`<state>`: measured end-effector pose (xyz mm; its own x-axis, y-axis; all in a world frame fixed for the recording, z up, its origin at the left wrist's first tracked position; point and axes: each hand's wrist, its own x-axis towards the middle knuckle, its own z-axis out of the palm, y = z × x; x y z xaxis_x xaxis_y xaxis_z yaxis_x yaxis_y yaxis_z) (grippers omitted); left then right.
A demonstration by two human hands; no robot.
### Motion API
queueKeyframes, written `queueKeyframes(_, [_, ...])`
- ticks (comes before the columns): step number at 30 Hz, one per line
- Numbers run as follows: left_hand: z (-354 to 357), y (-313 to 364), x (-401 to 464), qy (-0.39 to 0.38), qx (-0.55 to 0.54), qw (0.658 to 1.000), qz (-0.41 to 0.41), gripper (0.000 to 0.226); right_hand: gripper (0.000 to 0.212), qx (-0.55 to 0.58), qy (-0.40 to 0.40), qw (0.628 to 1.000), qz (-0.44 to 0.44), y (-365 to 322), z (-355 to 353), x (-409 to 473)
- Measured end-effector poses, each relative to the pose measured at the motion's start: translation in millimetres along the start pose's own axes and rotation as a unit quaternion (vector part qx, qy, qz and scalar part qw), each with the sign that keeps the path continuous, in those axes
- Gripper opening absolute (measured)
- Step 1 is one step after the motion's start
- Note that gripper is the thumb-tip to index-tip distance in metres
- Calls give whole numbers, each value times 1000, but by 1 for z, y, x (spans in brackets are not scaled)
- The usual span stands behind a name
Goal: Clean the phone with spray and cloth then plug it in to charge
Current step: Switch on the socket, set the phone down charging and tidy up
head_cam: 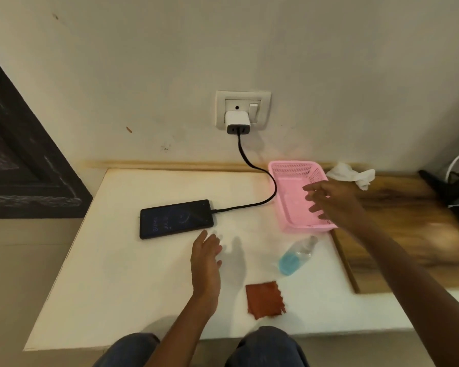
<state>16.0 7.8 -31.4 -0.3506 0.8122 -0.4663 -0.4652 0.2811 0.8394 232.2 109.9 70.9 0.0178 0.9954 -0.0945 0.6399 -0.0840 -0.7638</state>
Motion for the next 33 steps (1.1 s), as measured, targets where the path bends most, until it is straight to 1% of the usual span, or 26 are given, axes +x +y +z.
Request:
queueKeyframes(2, [0,-16,-12,-33,109,991,76,34,22,18,18,1000,7,7,-10,-16])
queueKeyframes(3, [0,-25,-18,-52,173,978,105,36,23,21,30,999,9,12,-12,-25])
queueKeyframes(4, [0,-35,-22,-69,242,959,130,39,23,25,41,999,17,19,-11,-35])
queueKeyframes(6, [-1,-51,-28,-89,374,906,177,42,23,47,51,996,55,36,-2,-54])
queueKeyframes(7, [-2,-56,-29,-91,417,881,203,43,25,61,49,994,75,44,4,-63])
queueKeyframes(8, [-4,-60,-29,-92,443,864,223,43,28,73,43,992,92,51,11,-72])
queueKeyframes(10, [-6,-63,-27,-83,466,845,250,41,37,78,21,990,112,58,25,-87])
queueKeyframes(13, [-7,-69,-24,-64,506,816,272,47,50,80,-2,989,120,64,47,-101])
queueKeyframes(15, [-7,-73,-26,-64,537,791,287,52,58,74,-3,990,119,68,60,-102])
queueKeyframes(20, [-7,-77,-24,-70,570,753,321,57,65,71,10,991,110,71,79,-95])
queueKeyframes(24, [-9,-81,-17,-56,595,725,342,57,59,50,47,993,92,75,93,-88])
queueKeyframes(28, [-9,-86,-14,-40,610,719,329,59,46,54,72,993,78,79,101,-87])
queueKeyframes(31, [-9,-87,-12,-31,620,711,329,60,45,72,77,992,73,82,102,-87])
queueKeyframes(33, [-9,-89,-10,-22,625,704,338,58,48,89,79,991,69,81,100,-86])
